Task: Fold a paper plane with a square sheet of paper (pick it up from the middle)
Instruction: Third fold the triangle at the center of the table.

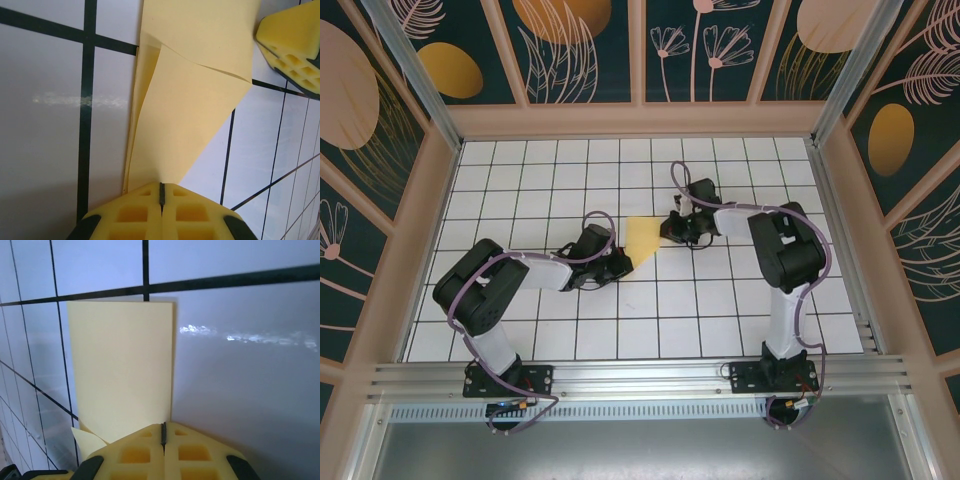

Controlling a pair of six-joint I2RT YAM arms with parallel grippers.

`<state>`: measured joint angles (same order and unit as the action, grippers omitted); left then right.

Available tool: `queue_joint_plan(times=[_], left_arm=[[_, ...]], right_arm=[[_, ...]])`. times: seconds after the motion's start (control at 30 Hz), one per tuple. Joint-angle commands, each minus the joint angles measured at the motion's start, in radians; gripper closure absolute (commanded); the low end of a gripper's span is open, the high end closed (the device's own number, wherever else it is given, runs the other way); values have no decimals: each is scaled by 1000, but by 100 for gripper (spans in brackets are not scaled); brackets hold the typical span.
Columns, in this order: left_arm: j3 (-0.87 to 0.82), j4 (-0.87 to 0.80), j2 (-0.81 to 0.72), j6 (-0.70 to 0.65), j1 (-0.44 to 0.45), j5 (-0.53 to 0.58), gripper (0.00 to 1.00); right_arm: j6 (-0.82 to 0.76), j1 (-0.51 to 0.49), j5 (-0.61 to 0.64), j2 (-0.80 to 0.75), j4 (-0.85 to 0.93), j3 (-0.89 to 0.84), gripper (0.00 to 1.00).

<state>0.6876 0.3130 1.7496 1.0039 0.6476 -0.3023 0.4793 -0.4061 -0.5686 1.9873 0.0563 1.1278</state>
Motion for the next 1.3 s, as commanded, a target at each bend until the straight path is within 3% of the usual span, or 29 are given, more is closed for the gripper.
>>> queue_joint_plan(times=[0.0, 0.17, 0.53, 0.73, 1.0, 1.27], left_arm=[[-22, -148, 35, -15, 0, 74, 100], [-17, -146, 36, -15, 1, 76, 100], [-18, -153, 27, -11, 0, 83, 100], [-25, -157, 27, -13, 1, 84, 100], [-30, -154, 32, -13, 0, 79, 100], [2, -126, 9, -41, 0, 45, 99]], right_arm=[[-7, -20, -46, -117, -33, -30, 100], [25, -91, -27, -164, -48, -109, 100], [64, -181, -31, -47, -93, -123, 100], [35, -147, 15, -8, -64, -123, 100], [-16, 16, 47, 1, -37, -106, 100], [18, 8, -8, -140, -22, -77, 100]])
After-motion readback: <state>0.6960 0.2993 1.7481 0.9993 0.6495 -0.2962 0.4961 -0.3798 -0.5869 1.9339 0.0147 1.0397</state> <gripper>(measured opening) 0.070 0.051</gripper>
